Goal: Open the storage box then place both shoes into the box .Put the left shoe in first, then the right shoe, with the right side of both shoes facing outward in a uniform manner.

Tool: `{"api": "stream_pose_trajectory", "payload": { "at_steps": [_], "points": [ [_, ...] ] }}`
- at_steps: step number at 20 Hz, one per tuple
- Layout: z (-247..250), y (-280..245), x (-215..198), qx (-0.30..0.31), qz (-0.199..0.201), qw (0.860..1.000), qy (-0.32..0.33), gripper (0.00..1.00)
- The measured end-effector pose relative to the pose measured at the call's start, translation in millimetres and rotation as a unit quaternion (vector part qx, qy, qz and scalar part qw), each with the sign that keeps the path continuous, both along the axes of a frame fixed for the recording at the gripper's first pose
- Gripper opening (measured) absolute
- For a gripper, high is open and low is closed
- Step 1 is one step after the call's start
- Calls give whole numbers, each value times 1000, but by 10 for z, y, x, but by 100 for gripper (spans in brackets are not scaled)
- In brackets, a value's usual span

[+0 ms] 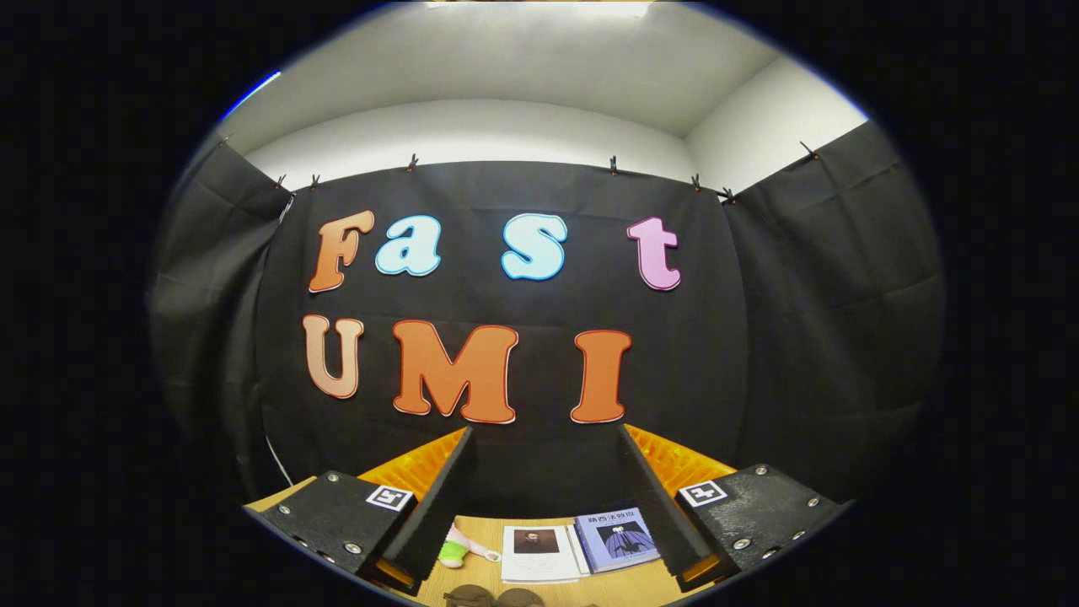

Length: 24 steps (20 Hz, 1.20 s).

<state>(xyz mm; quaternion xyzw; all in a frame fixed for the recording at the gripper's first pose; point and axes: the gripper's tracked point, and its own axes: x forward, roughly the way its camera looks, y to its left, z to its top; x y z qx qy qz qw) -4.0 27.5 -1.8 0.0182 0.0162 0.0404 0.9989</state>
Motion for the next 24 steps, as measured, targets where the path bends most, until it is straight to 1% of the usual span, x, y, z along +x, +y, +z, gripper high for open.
{"api": "stream_pose_trajectory", "payload": {
  "at_steps": [9,12,19,24],
  "points": [
    [43,145,-68,-8,17,1000,-2,99],
    [65,233,-92,-6,24,1000,0,99],
    [218,280,-130,-1,30,999,-11,99],
    [229,288,-131,7,38,999,-7,99]
  ]
}}
